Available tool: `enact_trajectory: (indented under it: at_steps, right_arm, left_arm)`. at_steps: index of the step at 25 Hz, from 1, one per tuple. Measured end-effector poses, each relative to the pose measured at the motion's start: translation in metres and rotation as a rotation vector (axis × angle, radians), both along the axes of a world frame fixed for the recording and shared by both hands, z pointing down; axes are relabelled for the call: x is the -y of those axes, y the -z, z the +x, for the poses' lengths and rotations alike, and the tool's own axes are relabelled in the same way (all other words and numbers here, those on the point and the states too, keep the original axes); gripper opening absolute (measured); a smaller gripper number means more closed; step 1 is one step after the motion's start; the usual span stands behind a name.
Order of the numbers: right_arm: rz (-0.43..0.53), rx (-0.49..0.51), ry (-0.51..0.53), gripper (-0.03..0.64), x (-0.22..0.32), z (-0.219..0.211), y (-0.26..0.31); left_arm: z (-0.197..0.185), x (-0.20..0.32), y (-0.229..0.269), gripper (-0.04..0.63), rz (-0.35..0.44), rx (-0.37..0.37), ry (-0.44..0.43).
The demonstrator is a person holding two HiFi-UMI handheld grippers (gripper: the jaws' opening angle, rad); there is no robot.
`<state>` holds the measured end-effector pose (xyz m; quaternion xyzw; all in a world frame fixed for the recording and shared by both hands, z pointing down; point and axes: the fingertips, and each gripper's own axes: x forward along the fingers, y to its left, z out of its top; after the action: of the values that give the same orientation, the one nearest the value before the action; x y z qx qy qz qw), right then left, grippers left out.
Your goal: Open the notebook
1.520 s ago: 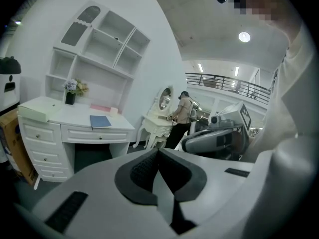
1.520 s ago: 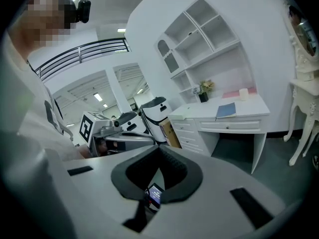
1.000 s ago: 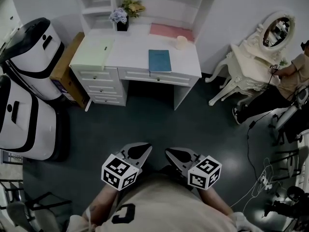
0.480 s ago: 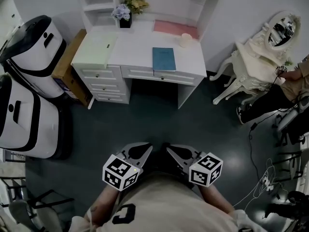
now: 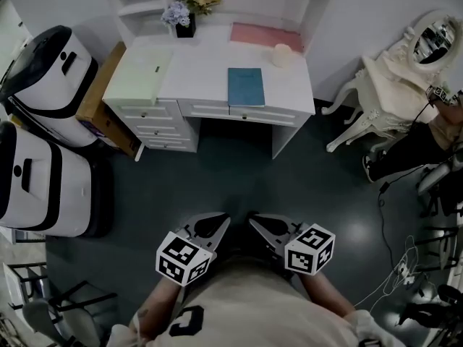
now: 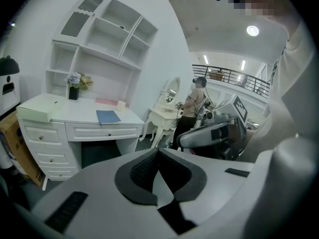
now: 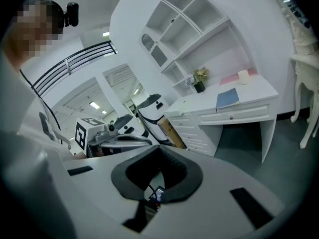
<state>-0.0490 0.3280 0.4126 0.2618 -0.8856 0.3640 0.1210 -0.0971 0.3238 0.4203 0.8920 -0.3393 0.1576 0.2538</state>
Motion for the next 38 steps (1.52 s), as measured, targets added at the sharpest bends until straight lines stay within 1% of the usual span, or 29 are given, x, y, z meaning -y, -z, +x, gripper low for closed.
enact_trajectory:
  at_steps: [7,16,23,31,38]
  right_arm:
    - [-0.046,0.021,-0.023,0.014,0.032,0.024,-0.01]
    - [-0.075,0.082,-0.056,0.012,0.085,0.064,-0.012]
    - [-0.061,0.116,-0.026,0.014,0.129,0.092,-0.006]
    - [-0.044,0.133,0.008,0.014,0.168,0.123,-0.007]
    - [-0.05,0.144,0.014,0.013,0.185,0.14,-0.009]
  left_arm:
    - [0.02,0.038,-0.01,0.015,-0.032,0.037,-0.024]
    - [0.05,0.091,-0.005,0.015,-0.024,0.106,-0.014]
    - [0.074,0.132,0.001,0.015,-0.013,0.158,0.026]
    - [0.097,0.175,0.005,0.015,0.012,0.19,0.083]
    - [0.102,0.202,-0.002,0.015,0.004,0.239,0.122]
